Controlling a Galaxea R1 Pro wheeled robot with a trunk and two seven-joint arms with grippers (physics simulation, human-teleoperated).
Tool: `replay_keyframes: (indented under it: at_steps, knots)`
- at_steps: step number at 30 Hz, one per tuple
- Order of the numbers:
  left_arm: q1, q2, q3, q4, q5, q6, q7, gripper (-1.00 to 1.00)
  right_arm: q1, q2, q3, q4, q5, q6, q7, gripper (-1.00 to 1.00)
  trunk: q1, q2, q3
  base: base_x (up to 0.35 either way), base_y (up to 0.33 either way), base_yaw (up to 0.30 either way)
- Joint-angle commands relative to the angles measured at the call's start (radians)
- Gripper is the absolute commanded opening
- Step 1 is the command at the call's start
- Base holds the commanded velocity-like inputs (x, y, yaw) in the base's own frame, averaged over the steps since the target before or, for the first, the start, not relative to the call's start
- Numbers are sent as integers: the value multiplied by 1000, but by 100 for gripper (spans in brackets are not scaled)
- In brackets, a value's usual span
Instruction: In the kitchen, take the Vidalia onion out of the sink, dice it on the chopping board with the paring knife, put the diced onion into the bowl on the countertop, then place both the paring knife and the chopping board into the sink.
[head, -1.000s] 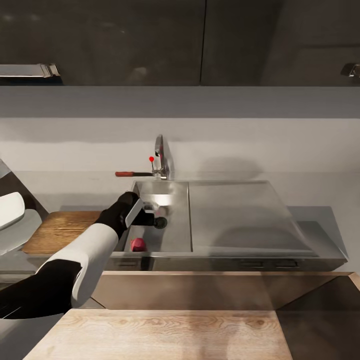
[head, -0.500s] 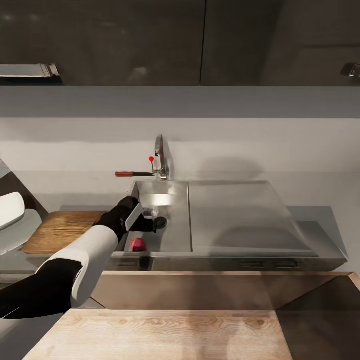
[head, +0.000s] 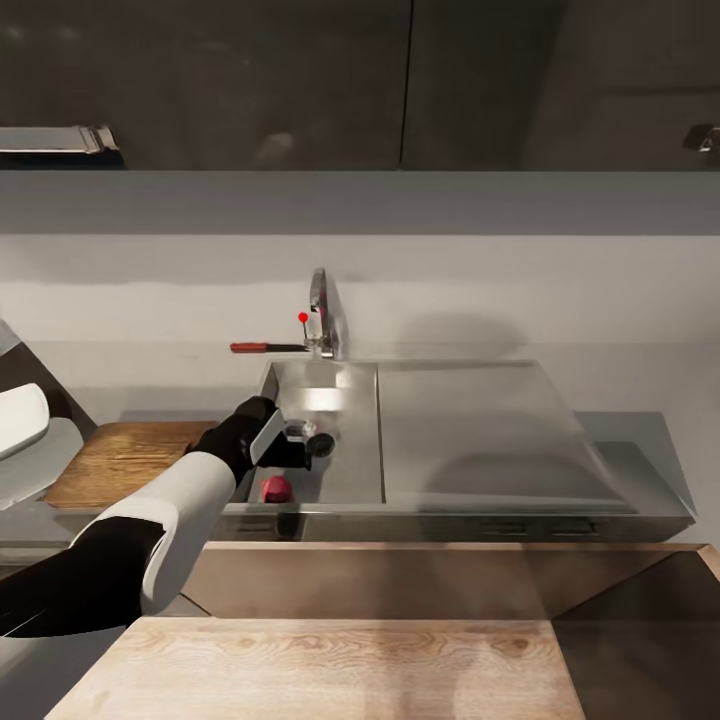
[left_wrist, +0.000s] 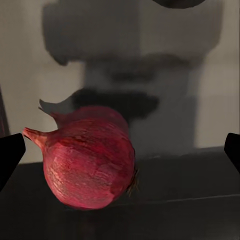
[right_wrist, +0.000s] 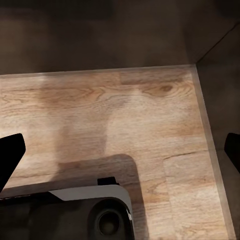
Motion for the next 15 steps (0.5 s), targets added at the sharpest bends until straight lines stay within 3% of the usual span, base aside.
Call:
replay_keyframes:
  at_steps: [1, 15]
  knots:
    - [-1, 1, -6, 4, 11, 4, 9, 100, 0, 0, -1, -2, 6, 1, -6, 100, 1, -2, -2, 0, 0, 0]
    - [-1, 0, -6, 31, 11, 4, 9, 100, 0, 0, -1, -2, 6, 2, -7, 100, 1, -2, -18, 0, 0, 0]
